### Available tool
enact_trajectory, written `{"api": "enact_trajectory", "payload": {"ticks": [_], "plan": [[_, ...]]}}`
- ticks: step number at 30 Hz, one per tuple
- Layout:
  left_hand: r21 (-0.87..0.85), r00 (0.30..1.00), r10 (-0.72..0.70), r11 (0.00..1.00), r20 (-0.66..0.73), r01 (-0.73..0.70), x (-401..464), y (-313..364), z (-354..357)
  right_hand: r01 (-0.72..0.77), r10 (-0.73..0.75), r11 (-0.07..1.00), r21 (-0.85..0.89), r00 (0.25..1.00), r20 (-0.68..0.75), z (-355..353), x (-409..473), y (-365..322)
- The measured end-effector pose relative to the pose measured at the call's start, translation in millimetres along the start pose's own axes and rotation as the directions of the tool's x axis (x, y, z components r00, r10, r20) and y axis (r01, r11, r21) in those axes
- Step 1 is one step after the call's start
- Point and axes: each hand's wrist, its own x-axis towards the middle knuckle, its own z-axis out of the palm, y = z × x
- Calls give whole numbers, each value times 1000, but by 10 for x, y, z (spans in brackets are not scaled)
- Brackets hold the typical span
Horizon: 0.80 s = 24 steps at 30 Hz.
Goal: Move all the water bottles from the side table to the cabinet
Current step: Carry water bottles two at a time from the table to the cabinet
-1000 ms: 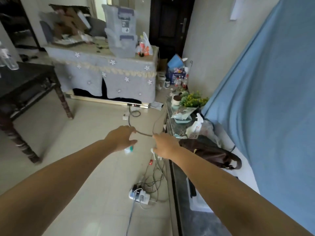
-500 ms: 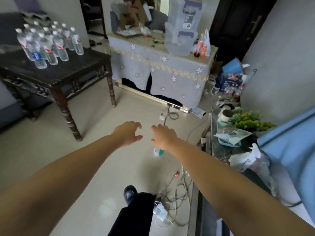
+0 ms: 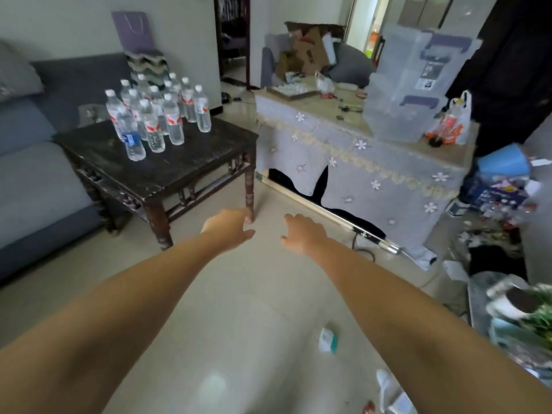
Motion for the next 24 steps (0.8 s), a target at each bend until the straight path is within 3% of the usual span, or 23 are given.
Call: {"api": "enact_trajectory", "payload": {"ticks": [12,24], "plan": [[-62,974,-219,974,-50,216,1879,-1029,-291,165,-172,977,138,984,41,-319,2520,-402],[-310,811,-583,781,-53,542,3347,-2077,-556,423,-429,903,80,896,110,-748,4858,-1099]]}}
